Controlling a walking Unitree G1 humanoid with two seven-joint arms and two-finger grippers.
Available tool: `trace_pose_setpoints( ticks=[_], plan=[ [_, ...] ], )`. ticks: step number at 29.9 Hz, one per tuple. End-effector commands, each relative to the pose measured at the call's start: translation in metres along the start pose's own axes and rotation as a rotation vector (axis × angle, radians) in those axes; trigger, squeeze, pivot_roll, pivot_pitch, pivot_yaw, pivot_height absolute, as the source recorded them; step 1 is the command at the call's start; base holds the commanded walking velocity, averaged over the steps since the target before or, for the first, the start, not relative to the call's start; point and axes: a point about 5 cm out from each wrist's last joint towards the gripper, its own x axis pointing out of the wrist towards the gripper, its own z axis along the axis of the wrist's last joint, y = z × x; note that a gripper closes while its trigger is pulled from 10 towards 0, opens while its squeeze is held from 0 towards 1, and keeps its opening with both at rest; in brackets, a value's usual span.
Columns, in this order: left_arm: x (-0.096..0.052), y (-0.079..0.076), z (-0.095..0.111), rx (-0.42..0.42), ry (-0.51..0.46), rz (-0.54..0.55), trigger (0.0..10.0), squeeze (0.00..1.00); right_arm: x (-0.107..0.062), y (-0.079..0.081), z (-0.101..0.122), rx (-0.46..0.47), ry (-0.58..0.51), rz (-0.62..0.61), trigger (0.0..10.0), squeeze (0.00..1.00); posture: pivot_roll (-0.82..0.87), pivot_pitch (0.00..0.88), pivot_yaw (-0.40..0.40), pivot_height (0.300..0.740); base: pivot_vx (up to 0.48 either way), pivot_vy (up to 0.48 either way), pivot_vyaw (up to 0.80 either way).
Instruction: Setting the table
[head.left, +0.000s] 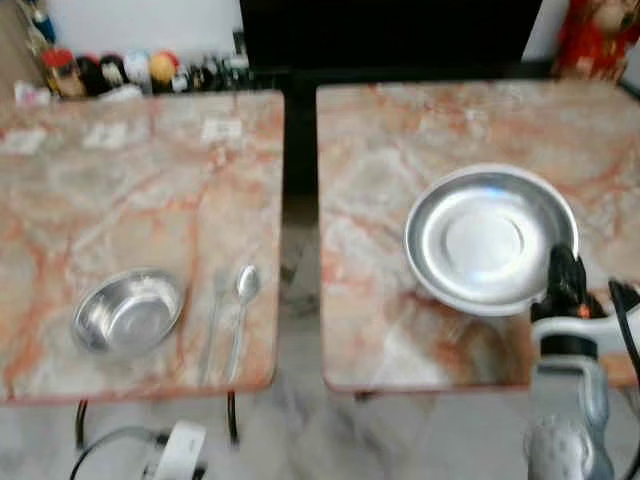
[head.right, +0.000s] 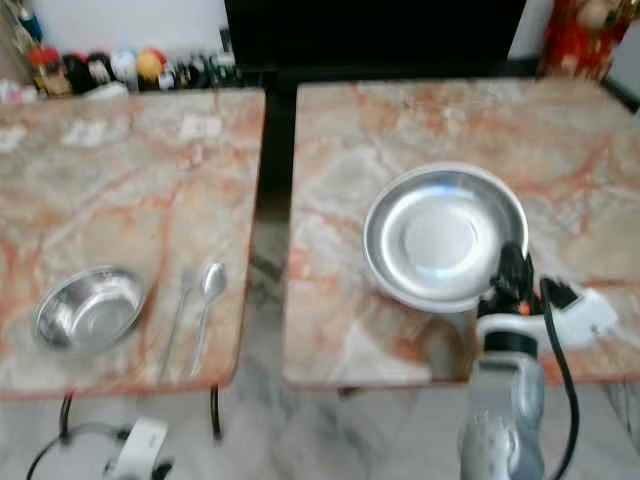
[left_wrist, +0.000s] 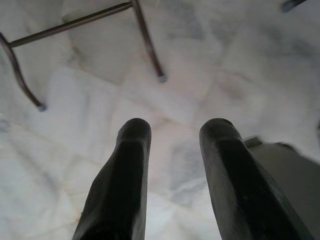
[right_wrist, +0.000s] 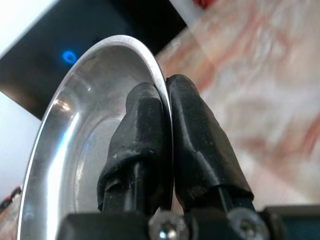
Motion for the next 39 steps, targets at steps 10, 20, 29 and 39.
trace_pose_setpoints(
  ticks=[10,20,29,39],
  plan=[
    [-0.002,0.007,-0.006,0.016,0.020,0.011,10.0,0.00,0.001,0.001,0.000,-0.016,-0.002,-0.010,10.0,0.00,-0.09,0.076,0.026,0.740,0.000,-0.311,0.00],
    [-0.004,0.004,-0.014,0.036,0.037,-0.007,10.0,0.00,0.001,-0.026,0.000,0.018,-0.033,-0.175,10.0,0.00,-0.10,0.016,0.046,0.740,0.000,0.000,0.00],
    [-0.006,0.009,-0.019,0.033,0.052,0.008,10.0,0.00,0.010,-0.042,0.000,0.066,-0.053,-0.302,10.0,0.00,-0.10,0.032,0.047,0.740,0.000,0.000,0.00],
    [-0.005,0.010,-0.016,0.028,0.041,0.012,10.0,0.00,0.003,-0.054,-0.022,0.016,0.028,-0.393,10.0,0.00,-0.09,0.065,0.044,0.740,0.000,0.000,0.00]
  ],
)
